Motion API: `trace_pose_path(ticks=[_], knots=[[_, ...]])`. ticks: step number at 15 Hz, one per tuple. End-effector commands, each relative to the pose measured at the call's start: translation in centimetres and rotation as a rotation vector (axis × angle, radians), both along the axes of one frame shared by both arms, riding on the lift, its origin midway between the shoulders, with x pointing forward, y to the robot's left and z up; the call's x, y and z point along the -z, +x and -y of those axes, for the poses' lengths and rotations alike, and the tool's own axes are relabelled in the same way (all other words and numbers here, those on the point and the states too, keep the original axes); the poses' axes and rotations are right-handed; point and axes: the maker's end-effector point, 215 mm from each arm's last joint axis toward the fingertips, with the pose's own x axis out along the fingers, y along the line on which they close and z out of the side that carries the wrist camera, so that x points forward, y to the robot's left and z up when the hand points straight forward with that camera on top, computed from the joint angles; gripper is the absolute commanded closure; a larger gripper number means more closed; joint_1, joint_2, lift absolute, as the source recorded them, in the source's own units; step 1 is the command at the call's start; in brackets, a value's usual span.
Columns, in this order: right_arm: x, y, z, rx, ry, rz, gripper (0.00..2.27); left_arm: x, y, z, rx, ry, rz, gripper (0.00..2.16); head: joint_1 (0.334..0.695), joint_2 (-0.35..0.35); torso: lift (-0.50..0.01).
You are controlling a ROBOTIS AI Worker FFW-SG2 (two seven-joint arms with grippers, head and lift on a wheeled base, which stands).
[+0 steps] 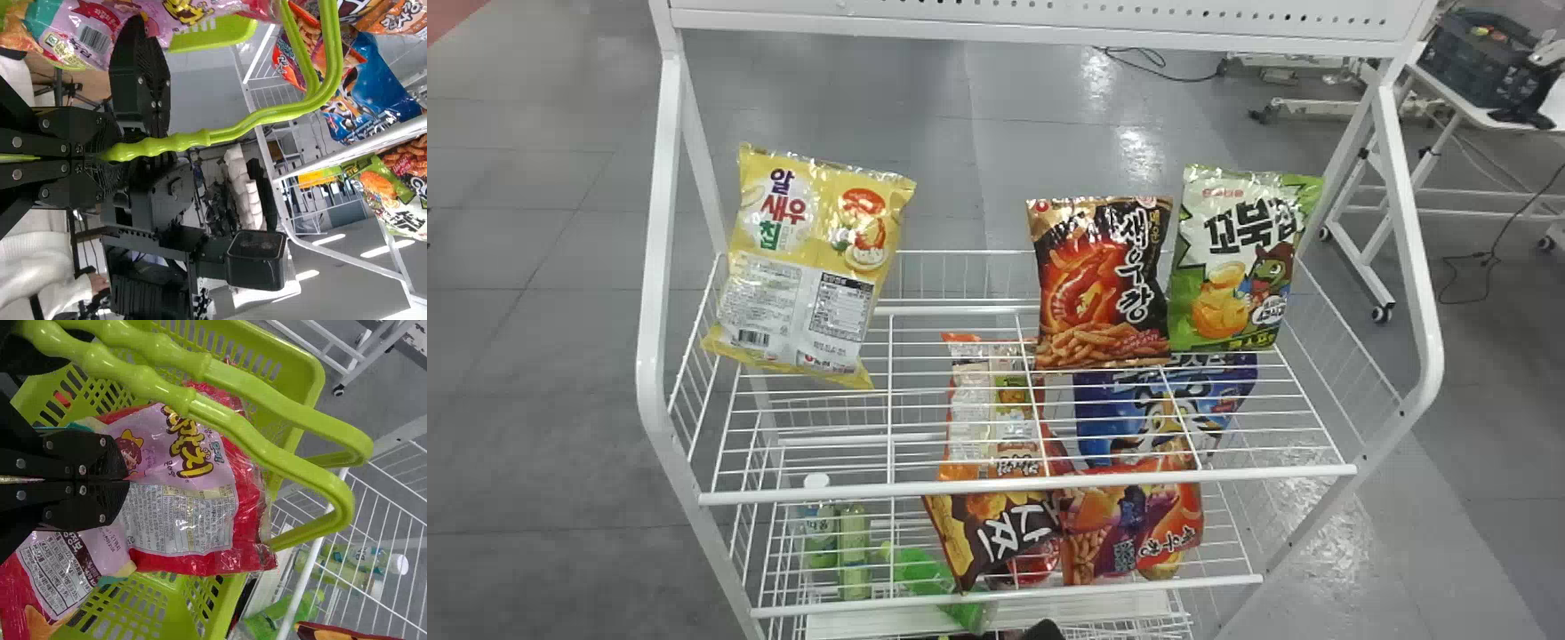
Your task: Hold basket handle with left hand then pick Jagalchi snack with right hand and place into basket
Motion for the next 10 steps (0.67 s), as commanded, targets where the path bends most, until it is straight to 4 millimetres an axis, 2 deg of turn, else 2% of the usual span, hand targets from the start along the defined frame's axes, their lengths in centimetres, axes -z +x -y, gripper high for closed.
trace_pose_path(ticks=[1,2,6,10], knots=[[1.1,0.6,-0.5,0.004,0.017,-0.007,1.80,0.1,0.2,-0.1,0.000,0.002,0.000,1.52,0.695,-0.107,-0.010],[1.2,1.5,-1.5,0.007,0.057,0.024,1.80,0.1,0.4,-0.1,0.000,0.002,0.001,1.52,0.695,-0.103,-0.010],[3.8,2.6,-2.0,0.000,0.038,0.012,1.80,0.1,0.6,-0.2,-0.002,0.003,0.003,1.52,0.695,-0.041,-0.010],[4.8,3.8,-4.3,-0.031,0.099,0.029,1.78,0.2,0.8,-0.4,-0.004,0.005,0.003,1.52,0.695,0.005,-0.010]])
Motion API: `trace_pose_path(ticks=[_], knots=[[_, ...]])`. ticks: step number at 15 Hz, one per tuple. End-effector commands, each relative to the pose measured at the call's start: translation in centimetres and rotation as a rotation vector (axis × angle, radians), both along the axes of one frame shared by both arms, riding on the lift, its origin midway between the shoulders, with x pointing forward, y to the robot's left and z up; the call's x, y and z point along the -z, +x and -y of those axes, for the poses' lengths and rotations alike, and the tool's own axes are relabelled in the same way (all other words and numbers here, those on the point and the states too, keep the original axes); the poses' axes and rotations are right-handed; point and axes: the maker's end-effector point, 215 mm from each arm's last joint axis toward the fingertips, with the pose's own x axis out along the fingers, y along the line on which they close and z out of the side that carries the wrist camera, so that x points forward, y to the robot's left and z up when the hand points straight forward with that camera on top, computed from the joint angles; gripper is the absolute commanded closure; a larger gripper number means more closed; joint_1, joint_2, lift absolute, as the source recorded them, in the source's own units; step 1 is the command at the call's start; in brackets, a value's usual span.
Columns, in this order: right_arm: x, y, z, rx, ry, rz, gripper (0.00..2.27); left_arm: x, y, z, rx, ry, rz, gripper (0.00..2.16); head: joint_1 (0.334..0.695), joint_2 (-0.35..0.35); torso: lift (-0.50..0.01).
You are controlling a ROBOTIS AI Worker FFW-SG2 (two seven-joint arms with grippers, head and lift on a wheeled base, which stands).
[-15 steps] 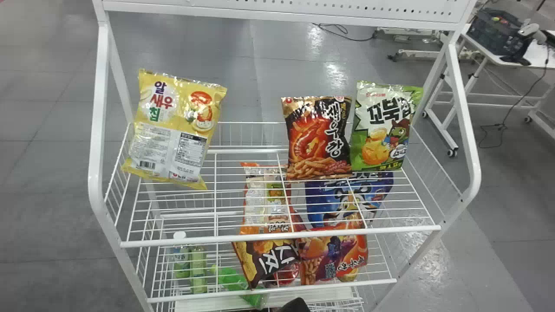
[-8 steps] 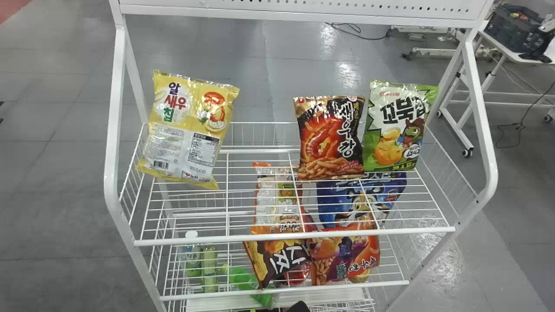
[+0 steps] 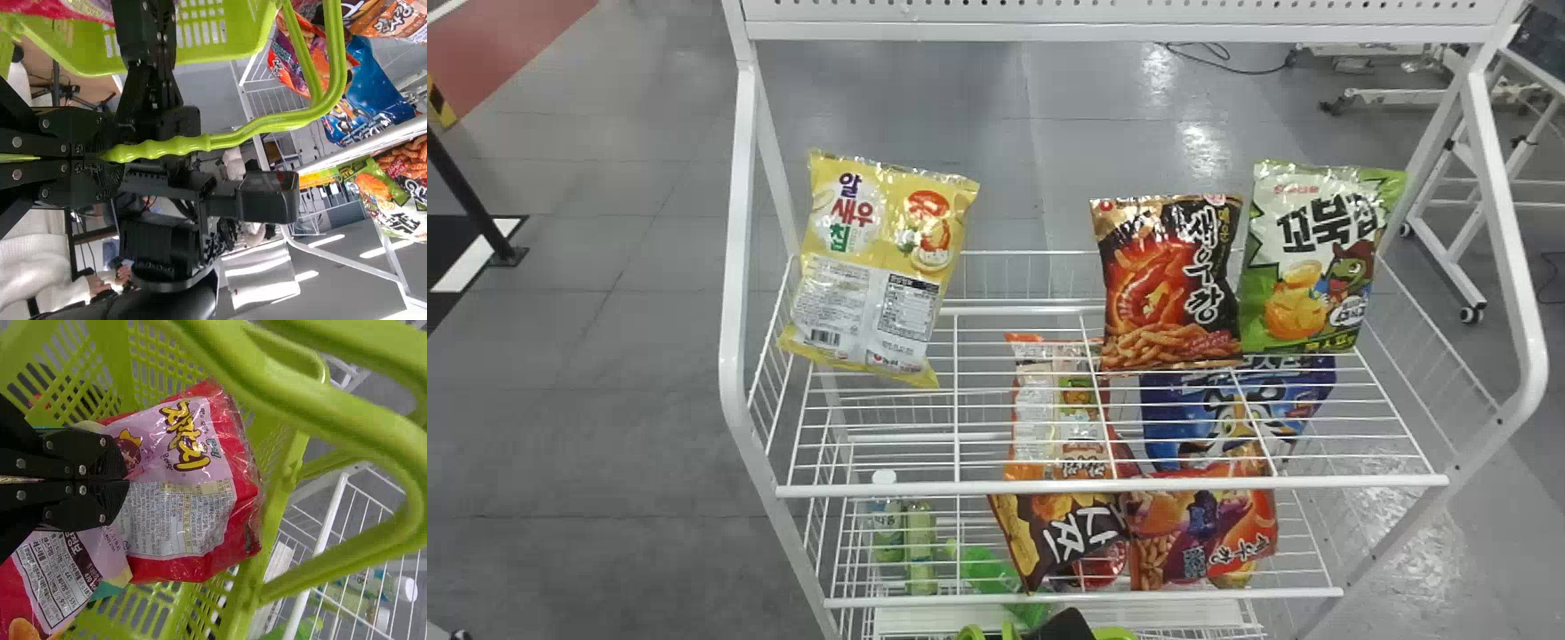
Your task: Hold basket handle with left hand then pick Jagalchi snack with right hand and place into basket
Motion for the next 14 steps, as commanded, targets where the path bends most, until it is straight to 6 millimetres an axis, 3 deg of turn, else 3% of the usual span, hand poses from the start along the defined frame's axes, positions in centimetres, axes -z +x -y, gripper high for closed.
trace_pose_path(ticks=[1,3,4,6,7,11,14], knots=[[1.1,0.6,-0.6,-0.008,0.002,0.000,1.66,0.0,0.1,0.0,0.000,0.001,0.001,1.52,0.695,0.019,-0.010],[2.5,0.3,-0.2,-0.032,-0.037,-0.002,1.53,0.0,0.2,0.0,0.000,0.001,0.003,1.52,0.695,0.047,-0.010],[2.5,0.6,-0.1,-0.032,-0.038,0.011,1.24,0.0,0.3,-0.1,0.001,0.002,0.004,1.52,0.695,0.046,-0.010],[2.4,0.6,0.5,-0.023,-0.042,0.015,0.20,0.0,0.2,-0.1,0.001,0.002,0.003,1.52,0.695,0.039,-0.010],[1.8,0.7,0.9,-0.006,-0.038,0.020,0.00,0.1,0.2,-0.1,0.001,0.003,0.000,1.52,0.695,0.031,-0.010],[-3.0,2.4,5.3,0.092,-0.045,0.107,0.05,0.1,0.1,-0.2,0.002,0.001,-0.004,1.52,0.695,-0.015,-0.010],[-7.0,3.1,9.4,0.167,-0.072,0.165,0.06,0.1,0.1,-0.1,0.004,0.002,-0.004,1.52,0.695,-0.131,-0.010]])
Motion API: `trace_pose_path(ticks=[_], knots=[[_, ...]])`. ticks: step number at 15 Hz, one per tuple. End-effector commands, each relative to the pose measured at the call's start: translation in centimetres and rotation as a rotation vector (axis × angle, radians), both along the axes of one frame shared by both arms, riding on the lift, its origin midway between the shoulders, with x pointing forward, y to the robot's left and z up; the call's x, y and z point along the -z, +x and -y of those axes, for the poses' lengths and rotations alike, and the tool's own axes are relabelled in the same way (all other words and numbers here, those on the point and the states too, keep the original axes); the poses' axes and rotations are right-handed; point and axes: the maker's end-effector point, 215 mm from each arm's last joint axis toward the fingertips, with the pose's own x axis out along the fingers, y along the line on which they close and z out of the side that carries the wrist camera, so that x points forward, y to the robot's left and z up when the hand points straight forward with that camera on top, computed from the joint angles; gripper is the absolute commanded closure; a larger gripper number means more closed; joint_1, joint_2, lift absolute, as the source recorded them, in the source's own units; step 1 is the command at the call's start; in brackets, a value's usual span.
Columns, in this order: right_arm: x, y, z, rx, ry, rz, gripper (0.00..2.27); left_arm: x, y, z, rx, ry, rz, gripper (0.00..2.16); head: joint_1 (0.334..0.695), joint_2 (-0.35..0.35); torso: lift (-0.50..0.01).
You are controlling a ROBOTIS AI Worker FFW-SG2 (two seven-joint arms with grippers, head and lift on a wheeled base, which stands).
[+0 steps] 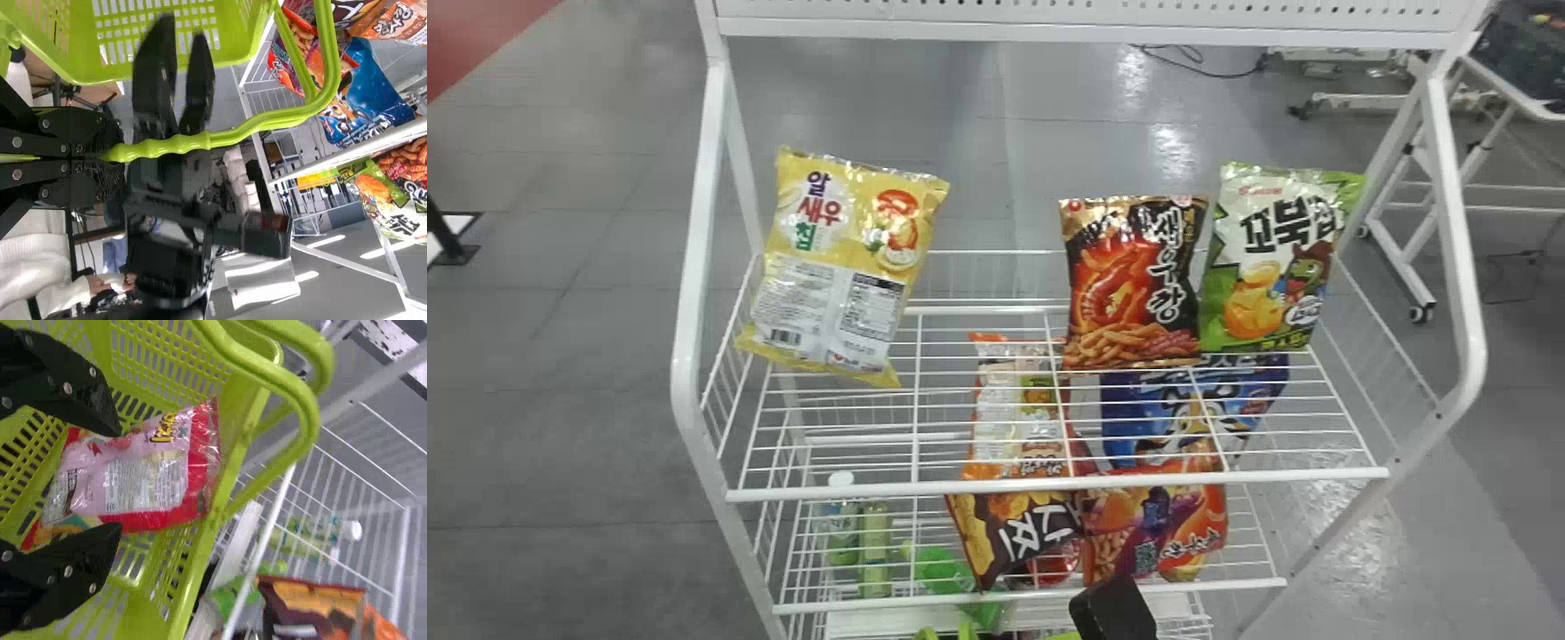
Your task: Hold basket handle with left hand then pick Jagalchi snack with right hand and place into basket
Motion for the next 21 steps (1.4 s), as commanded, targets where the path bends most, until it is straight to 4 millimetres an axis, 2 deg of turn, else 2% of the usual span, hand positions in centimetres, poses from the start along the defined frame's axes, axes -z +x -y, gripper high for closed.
trace_pose_path(ticks=[1,3,4,7,8,11,13,16,21], knots=[[-3.2,0.7,2.7,0.062,-0.002,0.061,0.06,0.0,0.0,0.1,0.002,0.000,0.001,1.52,0.695,-0.167,-0.010],[-5.8,2.1,4.3,0.116,-0.002,0.165,0.06,0.0,0.0,0.1,0.002,0.001,0.000,1.52,0.695,-0.223,-0.010],[-7.8,3.8,4.5,0.141,0.019,0.272,0.06,0.0,-0.1,0.1,0.002,0.001,-0.001,1.52,0.695,-0.267,-0.010],[-14.8,7.3,3.5,0.193,0.102,0.579,0.06,0.2,-0.1,0.0,-0.003,-0.002,-0.005,1.52,0.695,-0.282,-0.010],[-17.1,8.2,3.4,0.221,0.130,0.669,0.04,0.2,-0.1,0.0,-0.003,-0.002,-0.007,1.52,0.695,-0.259,-0.010],[-23.6,9.4,4.4,0.325,0.211,0.950,0.02,0.2,-0.1,0.0,-0.004,-0.007,-0.007,1.52,0.695,-0.236,-0.010],[-27.2,8.9,5.9,0.412,0.276,1.137,0.05,0.1,-0.1,0.0,-0.004,-0.008,-0.007,1.52,0.695,-0.240,-0.010],[-25.3,8.4,6.9,0.460,0.291,1.122,0.05,0.1,-0.1,-0.1,-0.003,-0.007,-0.005,1.52,0.695,-0.275,-0.010],[-24.3,8.1,9.1,0.533,0.275,1.132,0.06,0.1,-0.5,-0.1,-0.002,-0.012,-0.009,1.52,0.695,-0.320,-0.010]])
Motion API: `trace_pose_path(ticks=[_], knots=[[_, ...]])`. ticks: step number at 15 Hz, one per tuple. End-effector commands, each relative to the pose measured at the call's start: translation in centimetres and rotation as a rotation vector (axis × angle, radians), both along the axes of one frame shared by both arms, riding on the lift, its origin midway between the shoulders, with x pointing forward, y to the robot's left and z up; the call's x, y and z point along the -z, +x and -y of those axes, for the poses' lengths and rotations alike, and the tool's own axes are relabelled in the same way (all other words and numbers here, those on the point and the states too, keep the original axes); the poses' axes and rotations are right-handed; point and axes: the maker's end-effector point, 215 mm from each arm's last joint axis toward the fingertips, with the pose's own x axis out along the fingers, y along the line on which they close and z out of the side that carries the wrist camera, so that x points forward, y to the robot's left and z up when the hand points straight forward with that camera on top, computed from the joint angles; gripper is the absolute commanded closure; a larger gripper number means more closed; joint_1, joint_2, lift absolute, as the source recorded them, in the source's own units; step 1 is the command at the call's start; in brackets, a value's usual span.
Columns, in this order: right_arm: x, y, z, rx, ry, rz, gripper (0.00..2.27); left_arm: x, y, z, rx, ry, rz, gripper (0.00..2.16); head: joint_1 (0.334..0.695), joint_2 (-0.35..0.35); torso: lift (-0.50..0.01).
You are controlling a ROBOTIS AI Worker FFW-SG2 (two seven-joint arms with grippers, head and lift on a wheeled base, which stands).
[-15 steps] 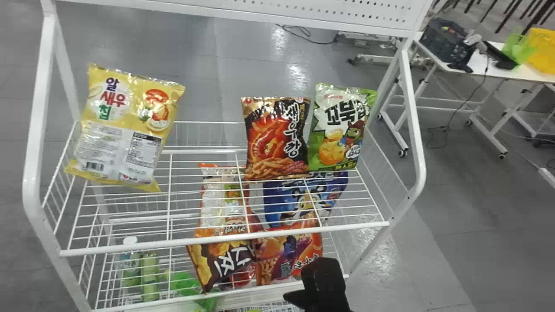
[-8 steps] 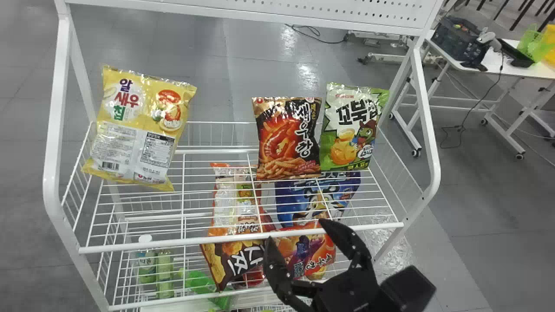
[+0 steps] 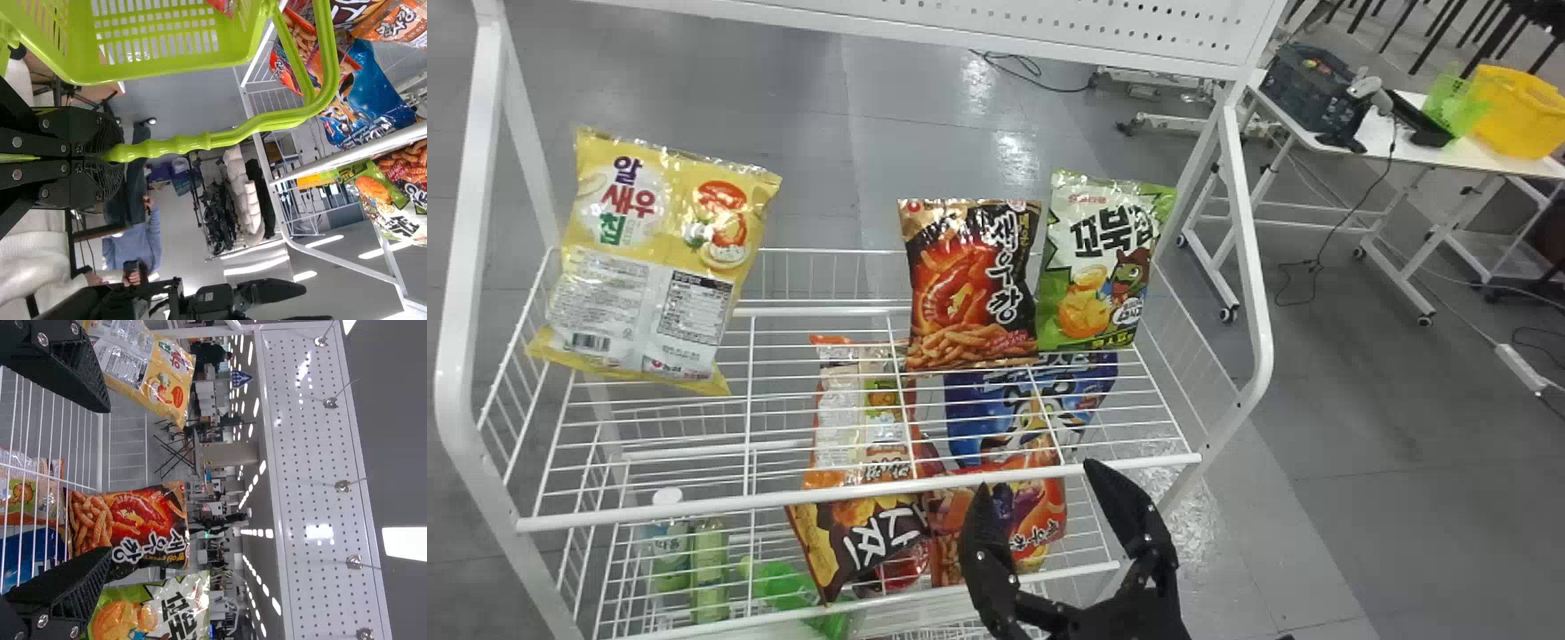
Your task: Hold basket handle with left hand then pick Jagalchi snack with right hand and place into basket
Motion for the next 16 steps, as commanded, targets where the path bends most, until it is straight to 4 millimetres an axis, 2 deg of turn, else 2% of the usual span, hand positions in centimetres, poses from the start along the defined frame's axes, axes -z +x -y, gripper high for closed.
trace_pose_path(ticks=[1,7,16], knots=[[0.6,0.0,0.8,0.016,0.005,-0.014,0.06,0.1,-0.2,-0.1,0.001,0.001,-0.006,1.52,0.695,-0.329,-0.010],[2.2,0.5,1.1,0.022,-0.010,-0.085,0.06,0.1,-0.6,0.0,0.000,-0.002,-0.009,1.52,0.695,-0.350,-0.010],[2.7,0.9,1.2,0.029,-0.015,-0.118,0.08,0.1,-0.8,0.0,0.000,-0.004,-0.011,1.52,0.695,-0.350,-0.010]])
